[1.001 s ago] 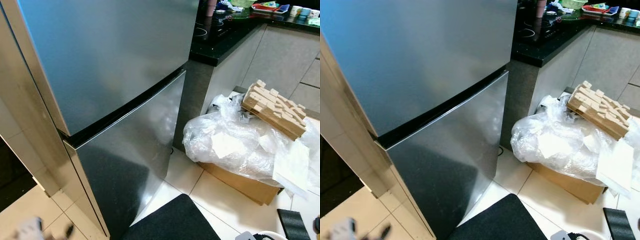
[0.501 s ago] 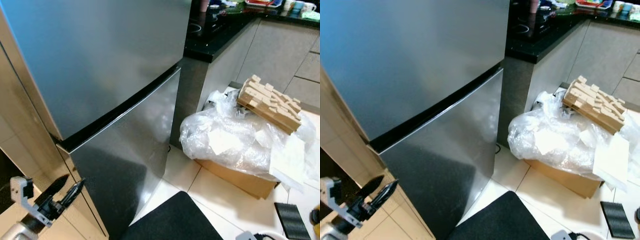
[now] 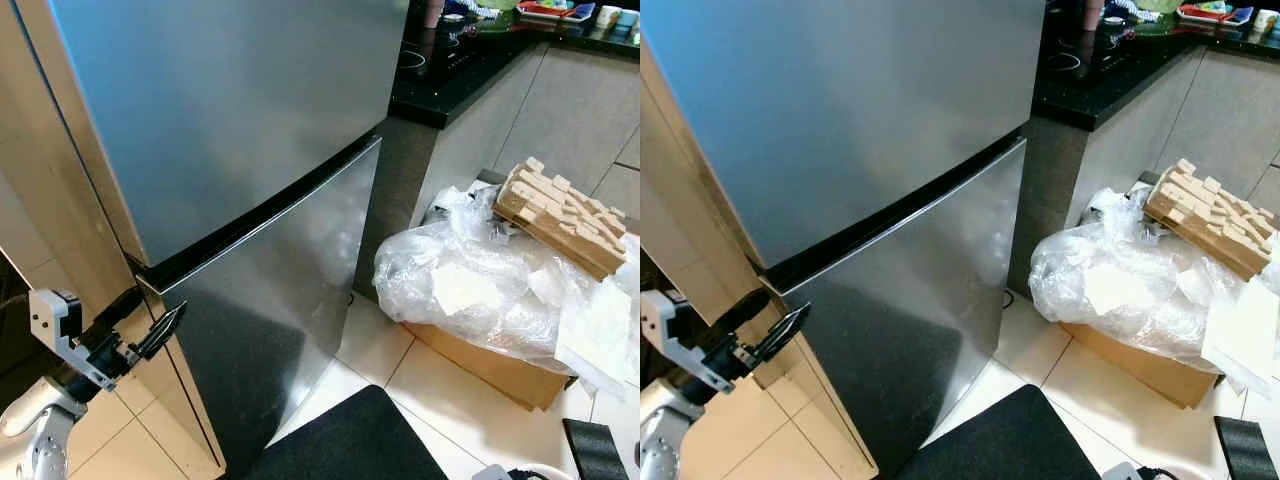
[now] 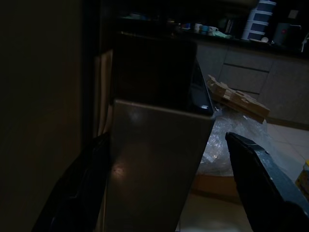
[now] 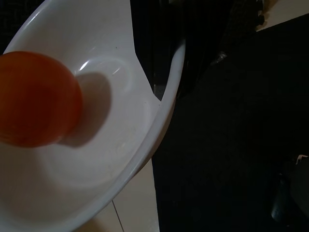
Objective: Restocking fridge
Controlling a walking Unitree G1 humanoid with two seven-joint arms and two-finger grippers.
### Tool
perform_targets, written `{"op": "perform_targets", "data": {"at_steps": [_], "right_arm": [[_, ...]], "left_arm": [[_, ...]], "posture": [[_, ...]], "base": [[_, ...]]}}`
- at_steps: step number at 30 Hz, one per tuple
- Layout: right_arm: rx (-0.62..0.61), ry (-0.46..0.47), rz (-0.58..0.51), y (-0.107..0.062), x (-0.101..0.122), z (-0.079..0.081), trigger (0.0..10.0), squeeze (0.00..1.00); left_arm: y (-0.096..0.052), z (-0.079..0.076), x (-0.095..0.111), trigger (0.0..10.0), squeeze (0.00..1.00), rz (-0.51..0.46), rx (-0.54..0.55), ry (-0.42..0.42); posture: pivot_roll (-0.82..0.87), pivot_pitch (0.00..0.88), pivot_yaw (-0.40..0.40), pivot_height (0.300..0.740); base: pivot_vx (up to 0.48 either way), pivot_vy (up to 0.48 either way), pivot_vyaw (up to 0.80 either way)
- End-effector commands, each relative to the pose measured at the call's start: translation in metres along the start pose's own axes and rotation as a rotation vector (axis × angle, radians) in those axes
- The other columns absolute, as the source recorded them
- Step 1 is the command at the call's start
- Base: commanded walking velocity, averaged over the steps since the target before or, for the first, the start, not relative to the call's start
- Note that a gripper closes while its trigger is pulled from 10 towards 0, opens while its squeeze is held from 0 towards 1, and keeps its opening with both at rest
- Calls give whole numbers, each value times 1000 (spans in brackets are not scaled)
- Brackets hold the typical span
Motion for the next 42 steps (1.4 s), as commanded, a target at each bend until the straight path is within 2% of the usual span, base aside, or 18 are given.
{"op": "perform_targets", "data": {"at_steps": [1,6,9,14,17,28,34,36,37,39,42], "right_arm": [[-8,9,-11,0,4,-1,10000,0],[-9,9,-13,0,5,-1,10000,0],[-11,10,-12,0,5,-2,10000,0],[-11,10,-11,0,5,-2,10000,0],[-12,11,-11,0,5,-2,10000,0],[-14,15,-14,0,6,-2,10000,0],[-14,16,-15,0,6,-2,10000,0],[-13,17,-16,0,7,-1,10000,0],[-13,18,-17,1,7,-1,10000,0],[-13,18,-17,1,7,-1,10000,0],[-12,19,-16,1,7,0,10000,0]], "left_arm": [[12,-13,16,10000,0,-21,-94,55],[15,-20,15,10000,0,-11,-132,39],[18,-32,10,10000,0,19,-182,17],[19,-43,10,10000,0,31,-232,-1],[19,-66,11,10000,0,43,-350,-37],[20,-85,16,10000,0,45,-433,-62],[18,-87,14,10000,0,61,-435,-81],[13,-80,1,10000,0,109,-391,-88],[1,-75,-20,10000,0,185,-356,-127],[-1,-75,-22,10000,0,195,-355,-134],[-19,-70,-51,10000,0,294,-296,-171]], "posture": [[-25,0,-23,740],[-25,0,-23,740],[-25,0,-23,740],[-25,0,-23,740],[-24,0,-21,740],[-24,0,-21,740],[-26,0,-19,740],[-26,0,-19,740],[-26,0,-19,740],[-26,0,-19,740],[-24,0,-14,740]], "base": [[0,0,0],[0,0,0],[0,0,0],[0,0,0],[0,0,0],[0,0,0],[0,0,0],[0,0,0],[0,0,0],[0,0,0],[0,0,0]]}}
Point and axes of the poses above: a point about 5 cm out from each wrist's last joint towards the gripper, its own y axis pointing out of the wrist towards the gripper, its own x axis along the axis of the wrist's last joint, z = x × y, the point moved 6 cm from there along y, pointing out of the wrist towards the gripper, and after that the axes turned 6 degrees about y, right-handed, at the moved point
